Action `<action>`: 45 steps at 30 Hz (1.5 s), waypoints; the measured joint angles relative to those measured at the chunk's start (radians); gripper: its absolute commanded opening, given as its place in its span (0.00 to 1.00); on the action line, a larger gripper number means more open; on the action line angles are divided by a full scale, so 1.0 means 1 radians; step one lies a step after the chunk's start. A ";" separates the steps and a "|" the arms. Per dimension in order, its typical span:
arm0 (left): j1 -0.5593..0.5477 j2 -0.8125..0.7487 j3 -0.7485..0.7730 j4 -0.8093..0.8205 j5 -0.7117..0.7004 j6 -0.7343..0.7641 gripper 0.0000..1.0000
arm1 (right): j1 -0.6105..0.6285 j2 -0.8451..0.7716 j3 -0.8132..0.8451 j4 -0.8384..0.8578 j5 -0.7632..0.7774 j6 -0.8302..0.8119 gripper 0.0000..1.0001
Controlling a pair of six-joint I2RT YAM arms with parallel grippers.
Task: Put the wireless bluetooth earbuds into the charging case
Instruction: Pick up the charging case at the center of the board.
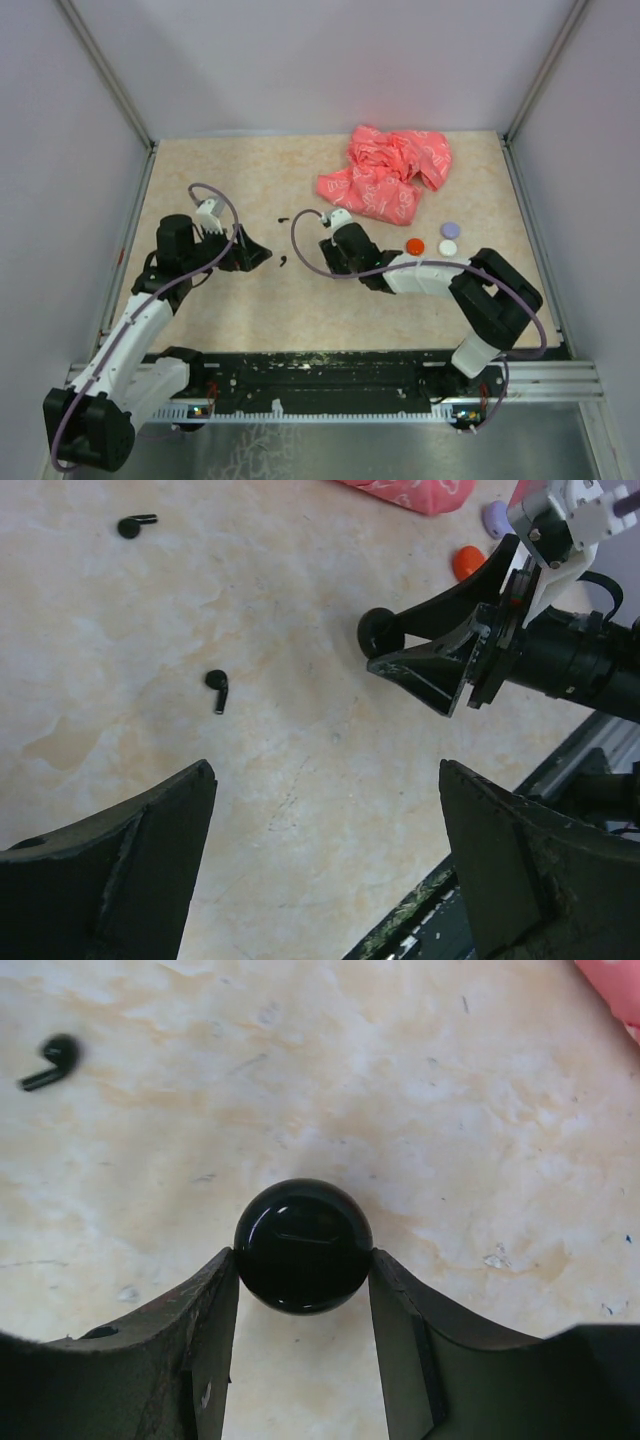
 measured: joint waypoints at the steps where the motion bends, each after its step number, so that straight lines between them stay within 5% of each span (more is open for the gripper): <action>1: 0.000 0.004 -0.006 0.012 0.017 -0.021 0.95 | 0.012 -0.014 -0.007 0.016 0.000 -0.003 0.33; 11: -0.060 0.000 -0.137 0.241 0.123 -0.275 0.89 | 0.092 -0.190 -0.167 0.279 -0.015 -0.078 0.32; 22: -0.220 0.121 -0.144 0.450 0.090 -0.365 0.73 | 0.123 -0.283 -0.314 0.544 -0.096 -0.215 0.32; 45: -0.305 0.364 -0.103 0.645 0.079 -0.408 0.45 | 0.149 -0.283 -0.346 0.659 -0.158 -0.313 0.32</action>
